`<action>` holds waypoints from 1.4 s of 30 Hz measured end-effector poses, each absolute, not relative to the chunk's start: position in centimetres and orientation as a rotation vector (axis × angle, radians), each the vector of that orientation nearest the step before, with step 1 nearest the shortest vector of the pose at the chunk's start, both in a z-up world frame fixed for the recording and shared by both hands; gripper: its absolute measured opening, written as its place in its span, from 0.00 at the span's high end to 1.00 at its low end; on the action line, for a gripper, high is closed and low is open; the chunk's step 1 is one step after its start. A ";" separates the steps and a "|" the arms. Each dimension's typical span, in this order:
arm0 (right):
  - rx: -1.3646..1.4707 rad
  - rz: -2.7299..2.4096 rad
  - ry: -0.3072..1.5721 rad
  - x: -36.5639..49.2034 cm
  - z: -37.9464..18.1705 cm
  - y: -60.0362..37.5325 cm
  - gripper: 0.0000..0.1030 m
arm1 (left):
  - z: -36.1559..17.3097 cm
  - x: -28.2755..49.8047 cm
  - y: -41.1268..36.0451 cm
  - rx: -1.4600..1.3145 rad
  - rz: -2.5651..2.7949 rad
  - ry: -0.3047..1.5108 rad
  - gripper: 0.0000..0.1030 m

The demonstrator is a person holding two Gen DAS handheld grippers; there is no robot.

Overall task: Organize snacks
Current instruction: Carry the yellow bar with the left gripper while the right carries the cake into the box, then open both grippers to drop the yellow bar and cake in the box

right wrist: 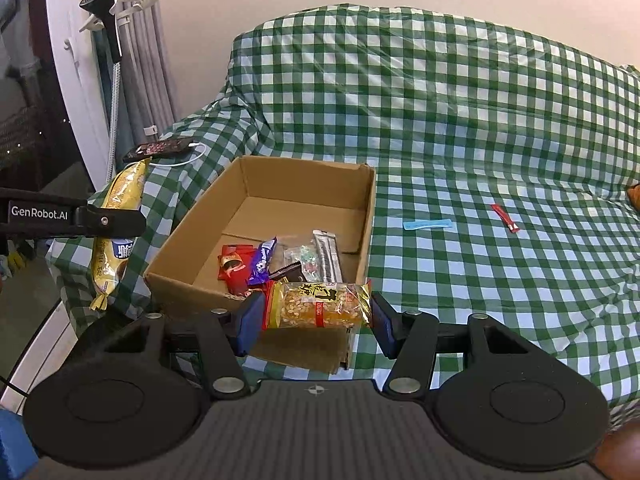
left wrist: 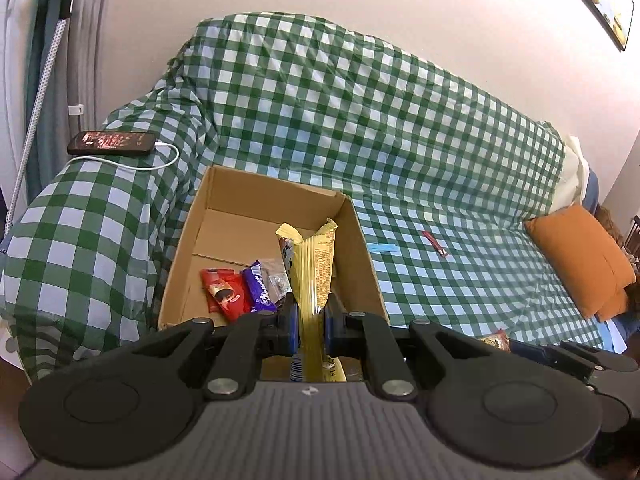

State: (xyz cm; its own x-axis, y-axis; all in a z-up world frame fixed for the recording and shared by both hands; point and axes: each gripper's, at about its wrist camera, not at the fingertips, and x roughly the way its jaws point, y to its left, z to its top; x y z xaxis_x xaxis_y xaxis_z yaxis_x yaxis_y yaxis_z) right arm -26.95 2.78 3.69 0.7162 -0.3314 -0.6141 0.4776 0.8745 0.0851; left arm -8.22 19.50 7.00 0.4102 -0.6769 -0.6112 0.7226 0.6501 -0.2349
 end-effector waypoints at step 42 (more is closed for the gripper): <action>0.333 -0.420 0.792 -9.9 -3.4 -6.7 0.42 | -1.8 7.9 8.7 0.202 -0.713 0.932 0.87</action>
State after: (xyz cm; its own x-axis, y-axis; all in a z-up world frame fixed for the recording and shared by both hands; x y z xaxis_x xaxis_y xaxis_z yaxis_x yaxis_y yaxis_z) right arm -9.85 -6.68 -3.38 0.6277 -0.2368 -0.7415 0.4809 0.8670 0.1302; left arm 7.88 8.69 -1.84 0.3894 -0.4721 -0.7908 0.6395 0.7565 -0.1367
